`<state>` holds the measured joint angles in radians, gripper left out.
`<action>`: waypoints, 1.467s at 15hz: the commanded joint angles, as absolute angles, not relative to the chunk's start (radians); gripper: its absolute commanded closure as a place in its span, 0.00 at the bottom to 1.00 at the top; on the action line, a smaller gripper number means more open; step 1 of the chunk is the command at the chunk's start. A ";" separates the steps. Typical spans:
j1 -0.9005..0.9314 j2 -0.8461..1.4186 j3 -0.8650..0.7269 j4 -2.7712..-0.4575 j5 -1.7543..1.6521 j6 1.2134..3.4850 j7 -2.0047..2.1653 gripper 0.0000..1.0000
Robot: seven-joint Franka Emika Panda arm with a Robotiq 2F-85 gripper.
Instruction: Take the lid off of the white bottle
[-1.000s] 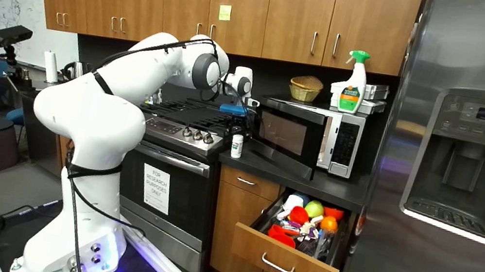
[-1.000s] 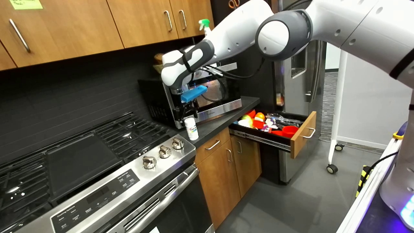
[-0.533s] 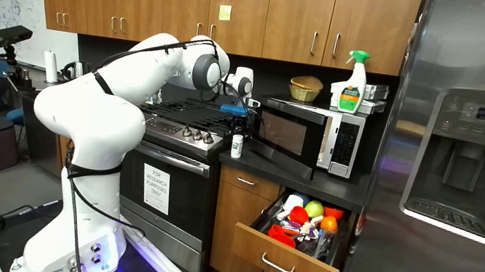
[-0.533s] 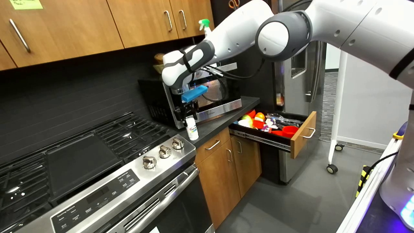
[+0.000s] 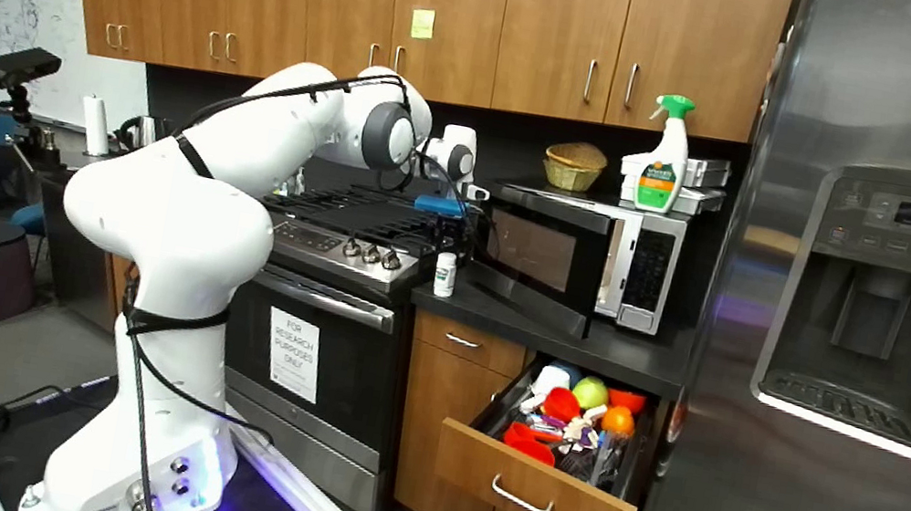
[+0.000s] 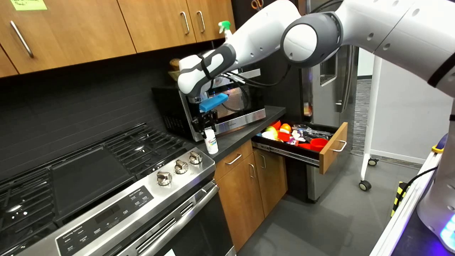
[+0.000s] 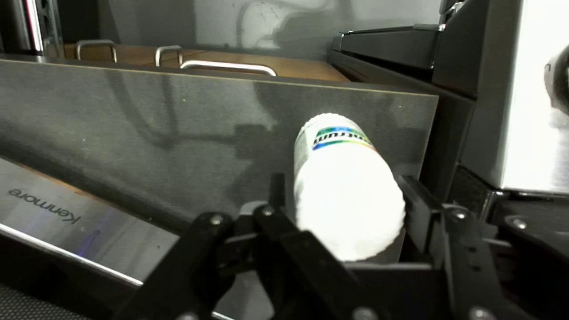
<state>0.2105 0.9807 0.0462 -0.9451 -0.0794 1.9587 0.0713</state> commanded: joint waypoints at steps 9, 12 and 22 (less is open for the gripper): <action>0.219 0.992 0.044 -0.901 -0.085 1.930 0.067 0.65; 0.221 0.990 0.043 -0.900 -0.084 1.928 0.069 0.68; 0.234 0.983 0.042 -0.872 -0.087 1.925 0.071 0.68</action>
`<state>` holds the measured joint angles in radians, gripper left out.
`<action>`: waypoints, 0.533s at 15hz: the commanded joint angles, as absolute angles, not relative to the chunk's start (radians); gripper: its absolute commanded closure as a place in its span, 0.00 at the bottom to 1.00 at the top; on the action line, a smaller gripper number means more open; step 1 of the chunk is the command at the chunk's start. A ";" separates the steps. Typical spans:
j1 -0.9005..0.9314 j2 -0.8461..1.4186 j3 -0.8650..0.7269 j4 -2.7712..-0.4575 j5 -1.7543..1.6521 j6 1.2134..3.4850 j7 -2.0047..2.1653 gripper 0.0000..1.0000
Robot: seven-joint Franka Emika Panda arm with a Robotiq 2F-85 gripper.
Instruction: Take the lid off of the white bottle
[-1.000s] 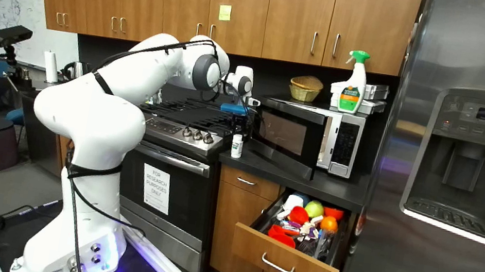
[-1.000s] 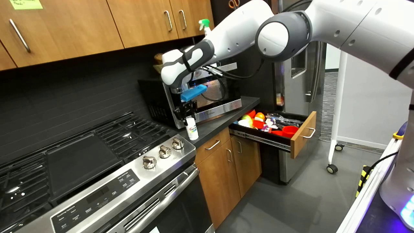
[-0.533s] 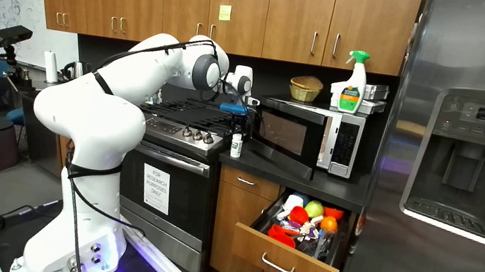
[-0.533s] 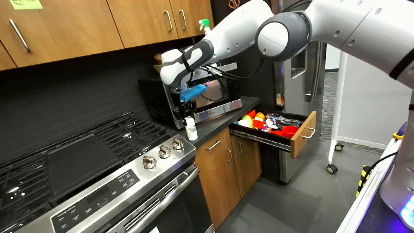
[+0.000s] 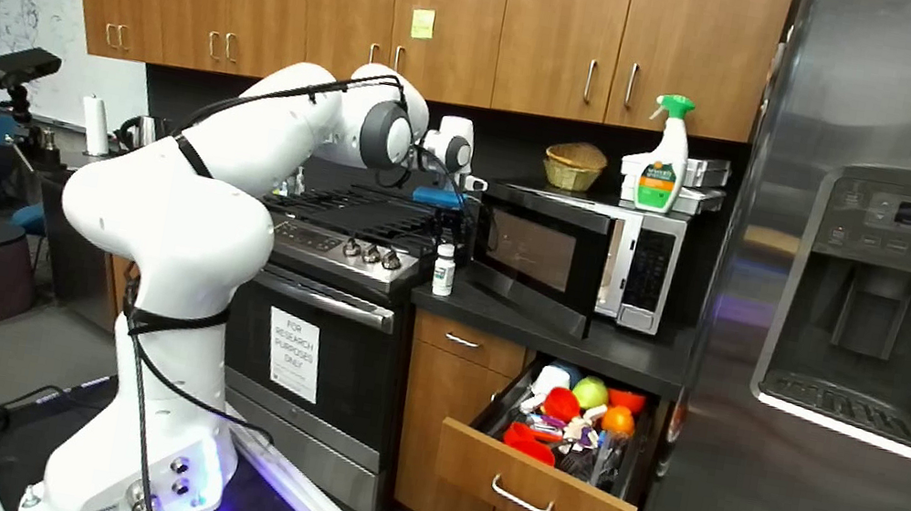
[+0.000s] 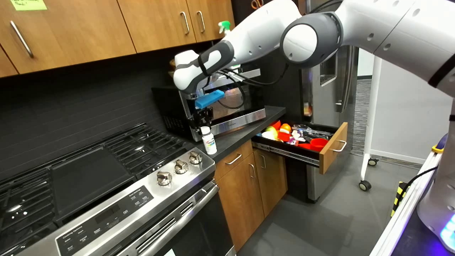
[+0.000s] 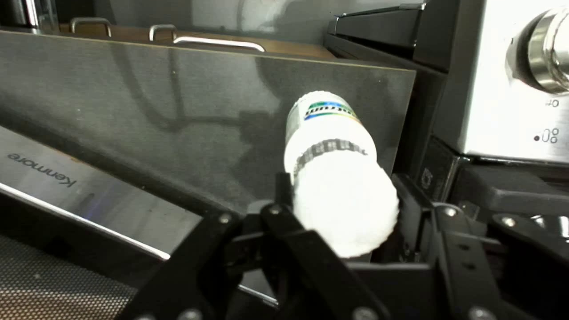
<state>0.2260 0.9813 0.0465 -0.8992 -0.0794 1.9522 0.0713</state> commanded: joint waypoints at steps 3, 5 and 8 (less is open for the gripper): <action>0.236 0.978 0.042 -0.871 -0.087 1.924 0.073 0.68; 0.238 0.972 0.041 -0.874 -0.088 1.922 0.073 0.68; 0.242 0.964 0.041 -0.879 -0.089 1.916 0.075 0.68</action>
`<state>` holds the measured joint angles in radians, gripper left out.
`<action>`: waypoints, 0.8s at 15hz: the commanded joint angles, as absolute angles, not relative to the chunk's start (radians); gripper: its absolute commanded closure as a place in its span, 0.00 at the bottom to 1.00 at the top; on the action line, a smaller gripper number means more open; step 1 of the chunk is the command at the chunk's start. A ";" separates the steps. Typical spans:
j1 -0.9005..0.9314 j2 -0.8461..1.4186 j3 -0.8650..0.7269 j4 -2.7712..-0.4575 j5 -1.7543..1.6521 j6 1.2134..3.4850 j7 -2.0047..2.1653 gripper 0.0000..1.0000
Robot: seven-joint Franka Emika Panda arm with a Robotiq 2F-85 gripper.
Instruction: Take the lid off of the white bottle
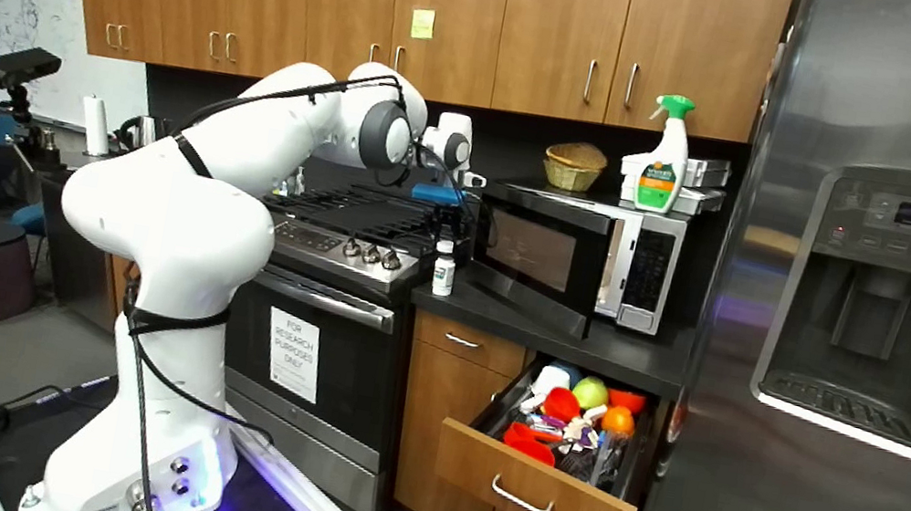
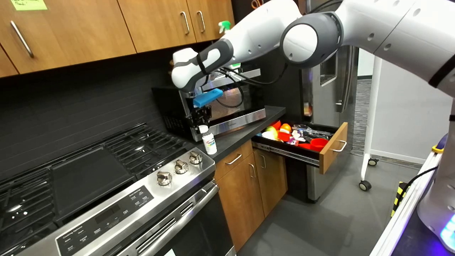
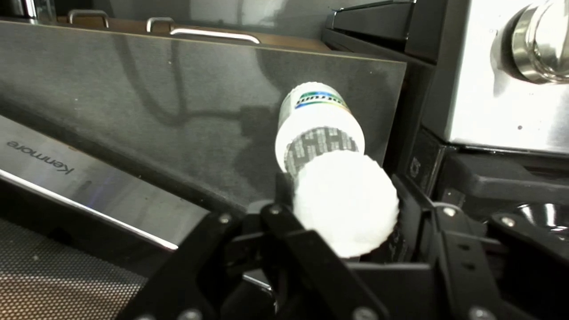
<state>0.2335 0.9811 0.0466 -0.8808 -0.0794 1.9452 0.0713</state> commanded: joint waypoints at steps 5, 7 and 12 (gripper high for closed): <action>0.256 0.945 0.043 -0.891 -0.090 1.912 0.075 0.68; 0.263 0.937 0.042 -0.897 -0.091 1.912 0.075 0.68; 0.278 0.928 0.045 -0.906 -0.088 1.901 0.071 0.68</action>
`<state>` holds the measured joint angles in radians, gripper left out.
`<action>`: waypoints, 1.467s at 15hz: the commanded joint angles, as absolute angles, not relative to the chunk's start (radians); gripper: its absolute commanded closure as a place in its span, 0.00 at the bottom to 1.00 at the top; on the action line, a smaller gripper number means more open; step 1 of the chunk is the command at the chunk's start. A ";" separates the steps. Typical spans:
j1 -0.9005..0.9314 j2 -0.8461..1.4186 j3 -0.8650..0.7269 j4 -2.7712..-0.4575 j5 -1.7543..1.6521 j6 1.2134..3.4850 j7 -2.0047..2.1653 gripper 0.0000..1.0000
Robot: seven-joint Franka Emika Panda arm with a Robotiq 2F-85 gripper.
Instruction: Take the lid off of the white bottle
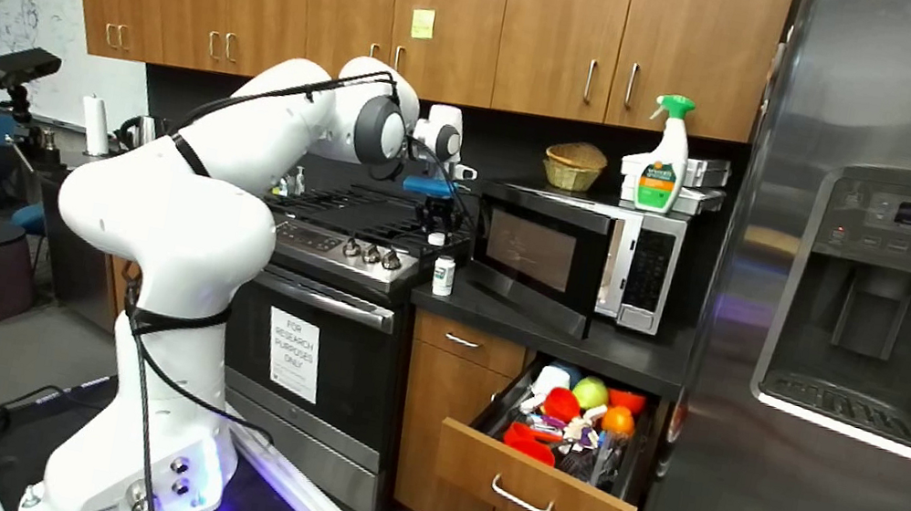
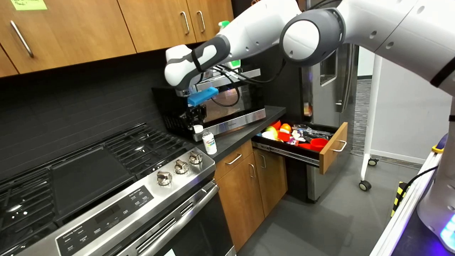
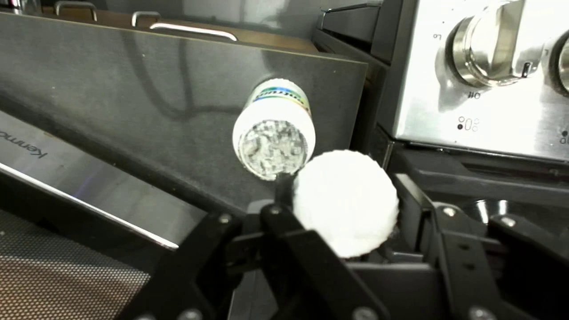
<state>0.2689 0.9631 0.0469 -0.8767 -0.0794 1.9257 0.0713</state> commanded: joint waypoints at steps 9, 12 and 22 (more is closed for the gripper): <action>0.298 0.931 0.052 -0.903 -0.083 1.894 0.059 0.68; 0.306 0.934 0.056 -0.901 -0.082 1.896 0.054 0.68; 0.336 0.957 0.066 -0.878 -0.081 1.901 0.050 0.68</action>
<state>0.3330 0.9632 0.0615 -0.8774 -0.0794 1.9148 0.0644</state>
